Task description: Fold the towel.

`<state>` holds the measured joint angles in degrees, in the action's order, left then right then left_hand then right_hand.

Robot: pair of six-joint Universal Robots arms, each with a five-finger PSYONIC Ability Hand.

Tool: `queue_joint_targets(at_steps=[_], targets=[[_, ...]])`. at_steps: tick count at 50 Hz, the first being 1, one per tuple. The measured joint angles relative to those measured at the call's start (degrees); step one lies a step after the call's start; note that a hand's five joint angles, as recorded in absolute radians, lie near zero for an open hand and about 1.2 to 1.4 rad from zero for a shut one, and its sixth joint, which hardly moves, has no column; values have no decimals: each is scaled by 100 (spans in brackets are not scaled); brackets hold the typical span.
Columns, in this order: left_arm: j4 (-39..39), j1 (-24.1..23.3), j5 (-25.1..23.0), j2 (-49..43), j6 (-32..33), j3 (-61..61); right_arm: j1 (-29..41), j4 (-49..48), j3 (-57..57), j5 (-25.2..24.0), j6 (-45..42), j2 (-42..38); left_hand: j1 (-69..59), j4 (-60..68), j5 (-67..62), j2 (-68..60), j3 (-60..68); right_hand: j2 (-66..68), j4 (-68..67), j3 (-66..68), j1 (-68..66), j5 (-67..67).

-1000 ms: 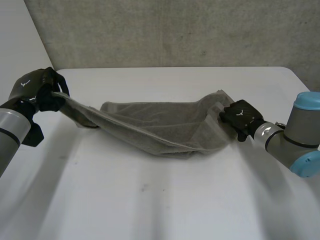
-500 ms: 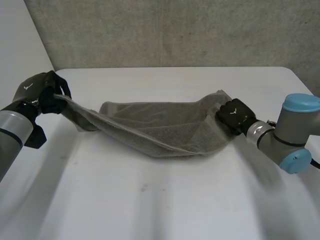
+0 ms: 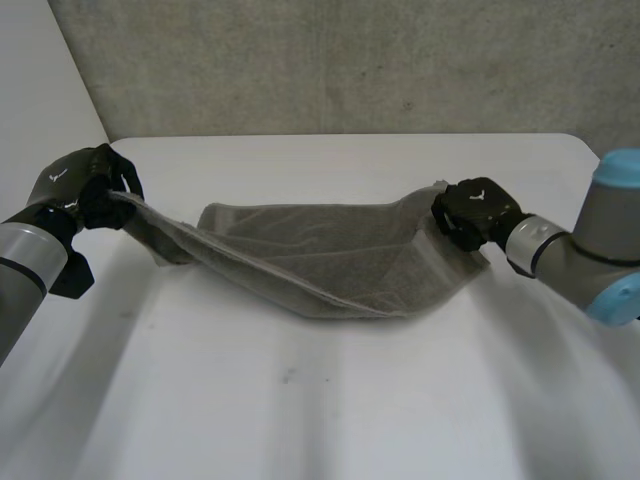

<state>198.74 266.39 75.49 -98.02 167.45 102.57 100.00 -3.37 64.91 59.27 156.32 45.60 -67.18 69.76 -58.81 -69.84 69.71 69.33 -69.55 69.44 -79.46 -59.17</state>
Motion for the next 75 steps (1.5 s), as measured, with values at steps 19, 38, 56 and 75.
queue_joint_targets(at_steps=[19, 38, 56, 75], targets=[[-15, -23, 12, 78, -5, -27, 104, 1589, 1228, 241, 198, 1003, 0, 0, 0, 0, 0, -4359, 4395, -4383, 5054, 4344], [-20, -9, 37, 101, -8, -61, 648, 20, 1773, 672, 1077, 681, 0, 0, 0, 0, 0, -2882, 2958, -2892, 3306, 2965], [-141, -45, 37, 167, -3, -77, 597, -456, 1364, 1189, 1673, 949, 0, 0, 0, 0, 0, 5, -3, 2, 1, 6], [-1700, -198, -4, 1411, 9, -922, -76, 1694, -120, 986, 644, 4322, 0, 0, -1, 0, 2, 18, -18, 13, -17, -9]])
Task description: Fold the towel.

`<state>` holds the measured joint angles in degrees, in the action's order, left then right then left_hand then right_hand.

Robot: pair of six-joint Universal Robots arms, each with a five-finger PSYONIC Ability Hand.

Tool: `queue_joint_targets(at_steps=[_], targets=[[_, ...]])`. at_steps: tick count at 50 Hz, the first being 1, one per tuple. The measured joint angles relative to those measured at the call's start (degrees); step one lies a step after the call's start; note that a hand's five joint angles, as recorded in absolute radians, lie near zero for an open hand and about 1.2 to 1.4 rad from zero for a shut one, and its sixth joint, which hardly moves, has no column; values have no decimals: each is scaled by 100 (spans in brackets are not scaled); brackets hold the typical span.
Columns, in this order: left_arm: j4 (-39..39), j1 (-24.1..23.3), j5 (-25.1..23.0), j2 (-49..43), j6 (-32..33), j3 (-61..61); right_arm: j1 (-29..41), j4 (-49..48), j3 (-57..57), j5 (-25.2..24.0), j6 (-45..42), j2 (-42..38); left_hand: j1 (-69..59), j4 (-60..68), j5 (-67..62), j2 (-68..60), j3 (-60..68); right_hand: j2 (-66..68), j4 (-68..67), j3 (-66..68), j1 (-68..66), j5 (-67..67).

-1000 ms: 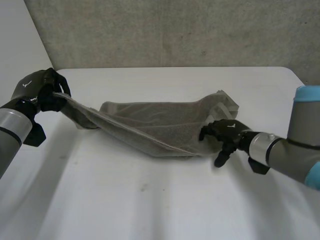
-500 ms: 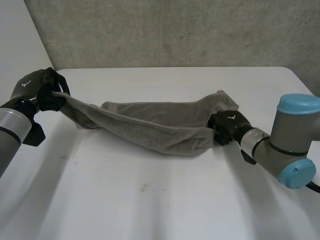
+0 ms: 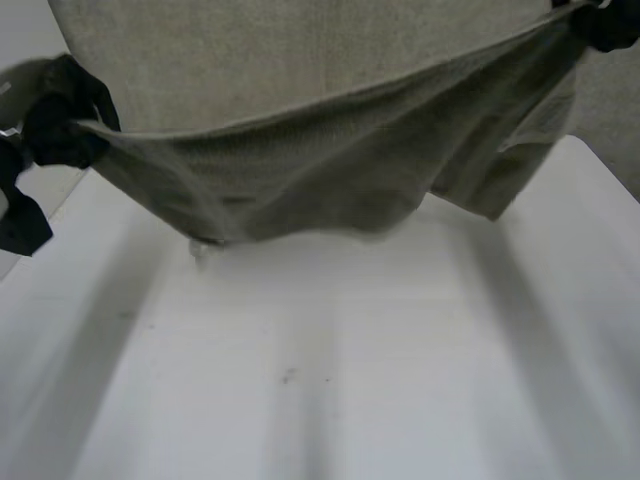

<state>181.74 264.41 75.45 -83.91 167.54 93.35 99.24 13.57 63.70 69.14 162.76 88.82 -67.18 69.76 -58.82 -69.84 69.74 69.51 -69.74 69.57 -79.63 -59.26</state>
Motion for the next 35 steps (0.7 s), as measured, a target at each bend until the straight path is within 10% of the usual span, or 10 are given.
queue_joint_targets(at_steps=[20, 35], targets=[[-982, -146, 60, -1619, 80, -1247, 537, 1929, -444, 733, -2247, -2208, 0, 0, -27, -1, 0, 0, -1, 2, -5, -8], [-400, -818, 481, -4058, -35, -6058, 643, -2219, -1626, 1251, -1383, -2874, 0, 1, -27, -3, 4, 3, -1, 3, -15, -8]])
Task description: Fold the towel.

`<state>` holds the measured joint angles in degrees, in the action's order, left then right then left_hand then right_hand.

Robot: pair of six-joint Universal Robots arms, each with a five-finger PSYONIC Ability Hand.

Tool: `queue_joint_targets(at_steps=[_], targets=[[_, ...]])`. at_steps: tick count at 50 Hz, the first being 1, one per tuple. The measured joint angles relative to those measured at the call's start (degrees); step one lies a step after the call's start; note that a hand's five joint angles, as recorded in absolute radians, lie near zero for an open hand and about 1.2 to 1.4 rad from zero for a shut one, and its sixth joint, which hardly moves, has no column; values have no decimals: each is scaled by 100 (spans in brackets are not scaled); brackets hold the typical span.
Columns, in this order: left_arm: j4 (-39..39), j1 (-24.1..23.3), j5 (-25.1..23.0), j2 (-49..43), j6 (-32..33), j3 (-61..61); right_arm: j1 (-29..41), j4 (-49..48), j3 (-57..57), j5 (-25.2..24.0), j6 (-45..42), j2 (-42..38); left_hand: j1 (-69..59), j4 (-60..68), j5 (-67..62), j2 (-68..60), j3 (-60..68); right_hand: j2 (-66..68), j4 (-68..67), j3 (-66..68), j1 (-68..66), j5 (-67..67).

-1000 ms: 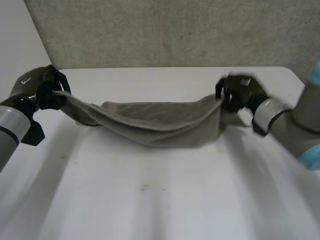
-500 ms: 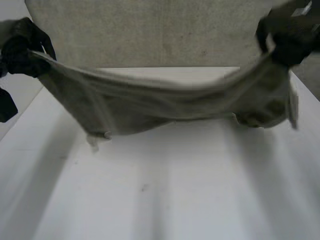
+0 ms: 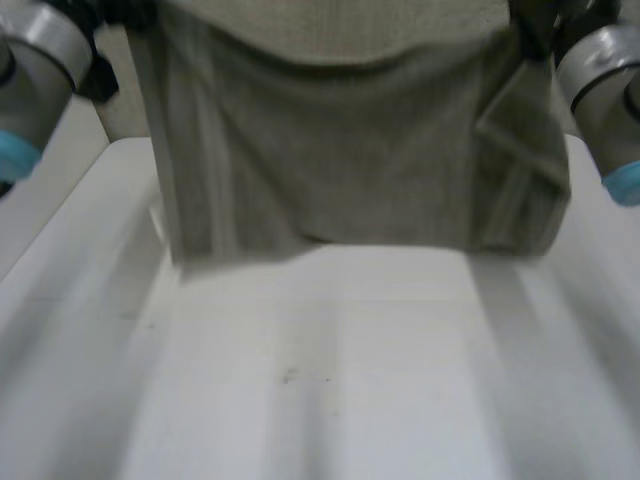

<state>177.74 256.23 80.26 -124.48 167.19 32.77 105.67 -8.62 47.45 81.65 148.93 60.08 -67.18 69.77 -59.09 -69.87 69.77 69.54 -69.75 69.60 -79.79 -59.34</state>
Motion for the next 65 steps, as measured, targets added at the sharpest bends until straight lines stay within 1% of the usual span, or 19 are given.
queue_joint_targets(at_steps=[1, 5, 9, 12, 16, 17, 19, 20, 25, 31, 34, 38, 39, 41, 42, 46, 51, 60, 65], targets=[[75, -19, 39, -18, -37, -199, 2, -229, 95, -43, 95, 135, 0, 0, 0, 0, 0, 0, 0, 0, 0, 0], [185, -51, 118, 88, -281, -395, 2, -543, 544, -307, 298, 582, 0, 0, 0, 0, 0, 0, 0, 0, 0, -4], [91, -15, 109, 327, -524, 84, -2, -262, 973, -576, 335, 860, 0, 0, 0, 0, 0, 0, 0, 0, 0, -5], [-42, 71, 62, 663, -685, 1034, -10, 509, 1398, -818, 252, 998, 0, 0, 0, 0, 0, 0, 0, 0, 0, -5], [-106, 174, -3, 939, -726, 2021, -24, 1217, 1676, -913, 107, 1006, 0, 0, 0, 0, 0, 0, 0, 0, 0, -5], [-121, 224, -51, 1038, -722, 2481, -38, 1648, 1859, -934, -17, 976, 0, 0, 0, 0, 0, 0, 0, 0, 0, -5], [-124, 270, -97, 1121, -711, 2875, -48, 1931, 1983, -935, -115, 954, 0, 0, 0, 0, 0, 0, 0, 0, 0, -5], [-127, 320, -170, 1214, -675, 3352, -61, 2296, 2216, -936, -269, 899, 0, 0, 0, 0, 0, 0, 0, 0, 0, -5], [-75, 484, -387, 1440, -424, 4697, -80, 2756, 3056, -980, -643, 630, 0, 0, 0, 0, 0, 1, 0, 0, 0, -7], [172, 714, -486, 1611, -14, 5683, -87, 2142, 3855, -1070, -657, 376, 0, 0, 0, 0, 0, 1, 0, 1, 0, -7], [361, 829, -484, 1649, 126, 5932, -108, 1397, 4214, -1080, -311, 315, 0, 0, 0, 0, 0, 1, 0, 1, 0, -7], [478, 929, -465, 1671, 161, 5997, -194, 808, 4447, -1069, 199, 313, 0, 0, 0, 0, 0, -103, 111, -111, 161, 61], [517, 992, -452, 1697, 153, 6000, -269, 571, 4556, -1065, 508, 333, 0, 0, 0, 0, 0, -345, 370, -353, 497, 294], [539, 1053, -442, 1730, 134, 5995, -345, 407, 4648, -1061, 766, 355, 0, 0, 0, 0, 0, -1353, 1322, -1364, 1579, 1243], [544, 1073, -439, 1741, 127, 5993, -370, 360, 4678, -1060, 845, 364, 0, 0, 0, 0, 0, -1353, 1375, -1364, 1639, 1296], [563, 1219, -421, 1815, 67, 5974, -584, 106, 4918, -1037, 1261, 428, 0, 0, 0, 0, 0, -2502, 2502, -2489, 2914, 2439], [563, 1294, -415, 1835, 24, 5976, -741, 54, 5090, -967, 1338, 476, 0, 0, 0, 0, 0, -2849, 2891, -2869, 3335, 2831], [560, 1319, -422, 1834, 3, 6024, -1128, 83, 5436, -777, 1287, 661, 0, 0, 0, 0, 0, -2897, 2931, -2908, 3346, 2884], [560, 1317, -424, 1831, 5, 6036, -1402, 89, 5549, -805, 1273, 766, 0, 0, 0, 0, 0, -2478, 2492, -2479, 2794, 2520]])
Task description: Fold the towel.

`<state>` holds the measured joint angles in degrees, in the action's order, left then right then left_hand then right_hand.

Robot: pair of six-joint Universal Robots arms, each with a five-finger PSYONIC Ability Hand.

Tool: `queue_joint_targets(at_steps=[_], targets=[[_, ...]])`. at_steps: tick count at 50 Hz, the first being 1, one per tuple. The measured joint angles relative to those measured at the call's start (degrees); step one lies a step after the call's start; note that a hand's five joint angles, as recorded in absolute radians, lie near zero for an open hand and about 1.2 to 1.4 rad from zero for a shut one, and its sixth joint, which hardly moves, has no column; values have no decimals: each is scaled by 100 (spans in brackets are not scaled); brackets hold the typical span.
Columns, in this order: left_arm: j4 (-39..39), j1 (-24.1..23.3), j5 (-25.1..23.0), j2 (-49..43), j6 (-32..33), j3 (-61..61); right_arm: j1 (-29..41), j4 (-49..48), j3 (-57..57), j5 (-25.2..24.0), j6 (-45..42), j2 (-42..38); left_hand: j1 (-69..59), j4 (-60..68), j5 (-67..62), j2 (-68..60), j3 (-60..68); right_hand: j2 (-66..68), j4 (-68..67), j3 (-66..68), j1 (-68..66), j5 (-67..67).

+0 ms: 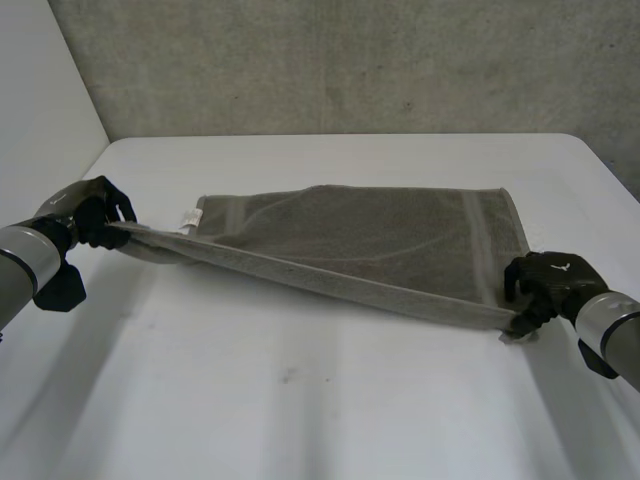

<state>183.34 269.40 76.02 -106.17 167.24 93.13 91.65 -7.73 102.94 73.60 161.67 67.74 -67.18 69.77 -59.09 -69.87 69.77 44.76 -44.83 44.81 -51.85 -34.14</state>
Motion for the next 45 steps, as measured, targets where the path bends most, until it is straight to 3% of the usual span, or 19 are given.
queue_joint_targets(at_steps=[2, 4, 13, 19, 25, 29, 35, 45], targets=[[0, -1, 0, 0, 1, 4, -68, 1, 33, -22, -2, 16, 0, 0, 0, 0, 0, 568, -513, 555, -567, -514], [0, -3, 0, 0, 2, 8, -106, 1, 53, -42, -3, 23, 0, 0, 0, 0, 0, 1820, -1768, 1770, -2000, -1761], [-36, -31, -14, 58, 18, 83, -136, 23, 10, -227, 8, 193, 0, 0, 0, 0, 0, 2445, -2451, 2443, -2723, -2463], [-215, -80, -37, 539, 58, 145, -149, 266, -302, -431, -104, 1024, 0, 0, 0, 0, 0, 2474, -2481, 2469, -2754, -2493], [-751, -63, -59, 1499, 108, 45, -150, 1350, -1182, -542, -620, 2046, 0, 0, 0, 0, 0, 2476, -2490, 2479, -2770, -2508], [-1204, -29, -80, 2115, 132, -92, -147, 2737, -2060, -551, -1446, 2384, 0, 0, 0, 0, 0, 2476, -2491, 2479, -2771, -2511], [-1693, -34, -89, 2378, 321, -130, -124, 4319, -2844, -436, -2761, 2250, 0, 0, -19, 0, 0, 2477, -2492, 2479, -2775, -2512], [-1822, -82, -78, 1822, 874, 375, -43, 4490, -2647, -282, -3233, 1406, 0, 0, -19, 0, 0, 2477, -2492, 2479, -2780, -2512]])
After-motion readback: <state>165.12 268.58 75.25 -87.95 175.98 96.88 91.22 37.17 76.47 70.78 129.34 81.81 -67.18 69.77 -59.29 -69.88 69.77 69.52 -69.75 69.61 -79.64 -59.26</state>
